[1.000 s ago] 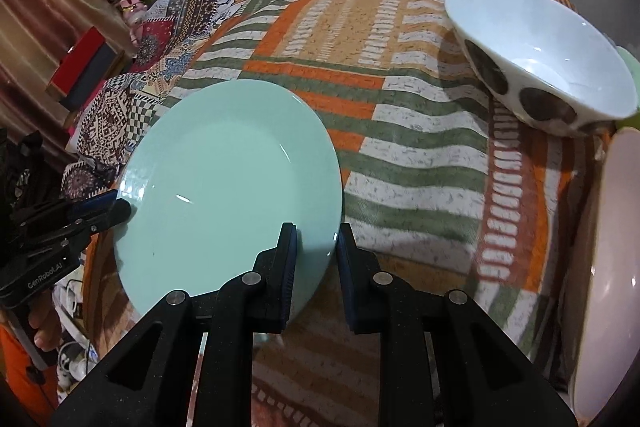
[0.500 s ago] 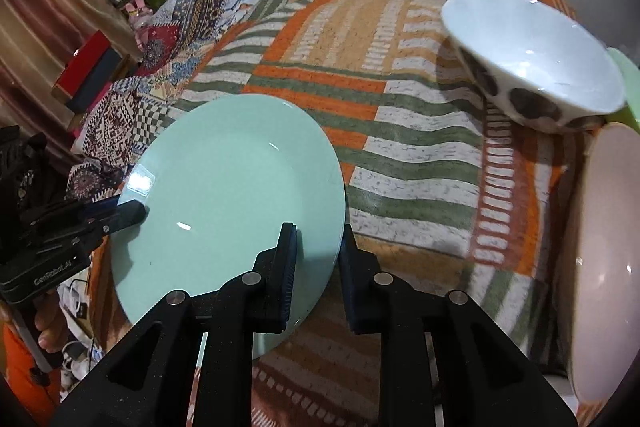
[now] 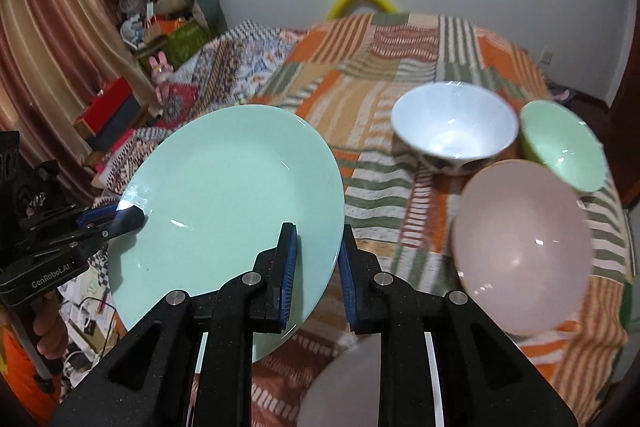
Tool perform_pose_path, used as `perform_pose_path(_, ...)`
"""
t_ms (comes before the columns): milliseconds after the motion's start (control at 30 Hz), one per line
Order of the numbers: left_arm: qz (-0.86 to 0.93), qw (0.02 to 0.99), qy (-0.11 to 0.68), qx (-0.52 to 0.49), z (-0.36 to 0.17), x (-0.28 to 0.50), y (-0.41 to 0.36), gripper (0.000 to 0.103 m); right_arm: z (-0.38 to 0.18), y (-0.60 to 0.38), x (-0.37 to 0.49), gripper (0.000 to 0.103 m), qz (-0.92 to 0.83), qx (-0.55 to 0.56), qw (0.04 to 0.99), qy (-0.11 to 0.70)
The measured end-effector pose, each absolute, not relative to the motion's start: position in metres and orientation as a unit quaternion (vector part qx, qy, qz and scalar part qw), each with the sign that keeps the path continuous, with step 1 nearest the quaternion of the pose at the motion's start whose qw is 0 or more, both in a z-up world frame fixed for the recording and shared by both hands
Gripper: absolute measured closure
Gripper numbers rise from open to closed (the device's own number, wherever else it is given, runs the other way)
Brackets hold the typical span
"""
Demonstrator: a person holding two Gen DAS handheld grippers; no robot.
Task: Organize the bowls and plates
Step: 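Lift the mint-green plate and carry it over the white plate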
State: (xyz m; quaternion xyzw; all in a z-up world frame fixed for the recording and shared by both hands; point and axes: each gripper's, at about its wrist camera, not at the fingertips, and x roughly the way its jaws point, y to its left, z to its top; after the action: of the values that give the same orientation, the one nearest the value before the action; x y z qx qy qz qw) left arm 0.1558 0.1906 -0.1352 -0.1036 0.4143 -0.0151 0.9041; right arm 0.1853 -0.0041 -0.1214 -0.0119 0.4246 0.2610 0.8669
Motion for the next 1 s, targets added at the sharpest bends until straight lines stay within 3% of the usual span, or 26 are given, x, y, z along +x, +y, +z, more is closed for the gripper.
perform_pose_path(433, -0.036, 0.922, 0.378, -0.076, -0.090, 0.111, 0.132, 0.083, -0.092, -0.055, 0.138, 0.084, 0.254, 0.015, 0.891, 0.376)
perform_pose_path(1000, -0.060, 0.906, 0.415, -0.053, -0.116, 0.101, 0.062, 0.083, -0.118, -0.121, 0.102, 0.084, 0.221, 0.057, 0.892, 0.390)
